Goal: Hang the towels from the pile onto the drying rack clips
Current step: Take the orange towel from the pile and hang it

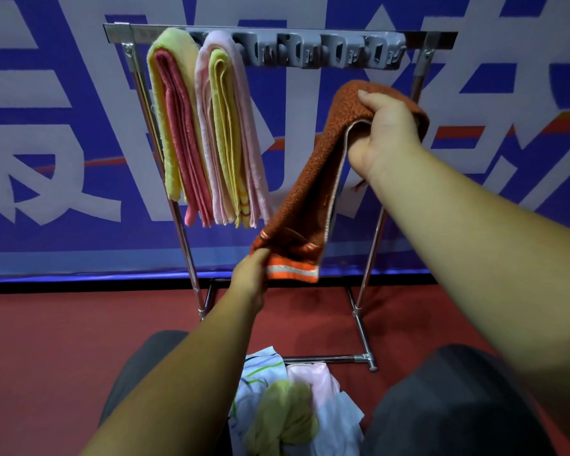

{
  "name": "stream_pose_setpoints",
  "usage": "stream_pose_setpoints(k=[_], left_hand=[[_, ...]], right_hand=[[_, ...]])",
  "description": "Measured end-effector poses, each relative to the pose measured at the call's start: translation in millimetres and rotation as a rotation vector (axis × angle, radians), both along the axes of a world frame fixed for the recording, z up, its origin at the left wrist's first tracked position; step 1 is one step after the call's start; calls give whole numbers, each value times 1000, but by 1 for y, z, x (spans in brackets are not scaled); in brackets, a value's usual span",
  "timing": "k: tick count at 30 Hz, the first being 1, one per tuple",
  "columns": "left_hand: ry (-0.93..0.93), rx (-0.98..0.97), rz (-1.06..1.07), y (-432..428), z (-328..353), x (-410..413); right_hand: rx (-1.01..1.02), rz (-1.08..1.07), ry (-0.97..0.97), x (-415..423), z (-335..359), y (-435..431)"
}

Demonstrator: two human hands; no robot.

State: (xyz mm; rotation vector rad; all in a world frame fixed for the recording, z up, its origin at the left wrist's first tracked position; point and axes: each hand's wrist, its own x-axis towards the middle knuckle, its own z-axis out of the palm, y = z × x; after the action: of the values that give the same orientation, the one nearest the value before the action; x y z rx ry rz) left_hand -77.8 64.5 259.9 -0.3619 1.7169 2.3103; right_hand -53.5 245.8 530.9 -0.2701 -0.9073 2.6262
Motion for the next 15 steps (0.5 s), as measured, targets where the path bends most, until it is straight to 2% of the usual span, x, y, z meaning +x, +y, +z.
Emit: stream_pose_setpoints(k=[2, 7, 11, 15], left_hand=[[-103, 205, 49, -7, 0, -3], [-93, 390, -81, -13, 6, -2], [-118, 317, -226, 25, 0, 8], [-49, 329, -108, 40, -3, -1]], right_hand=[[-32, -62, -6, -6, -2, 10], [-58, -159, -42, -17, -15, 27], [-29, -144, -67, -17, -18, 21], [22, -177, -128, -26, -18, 29]])
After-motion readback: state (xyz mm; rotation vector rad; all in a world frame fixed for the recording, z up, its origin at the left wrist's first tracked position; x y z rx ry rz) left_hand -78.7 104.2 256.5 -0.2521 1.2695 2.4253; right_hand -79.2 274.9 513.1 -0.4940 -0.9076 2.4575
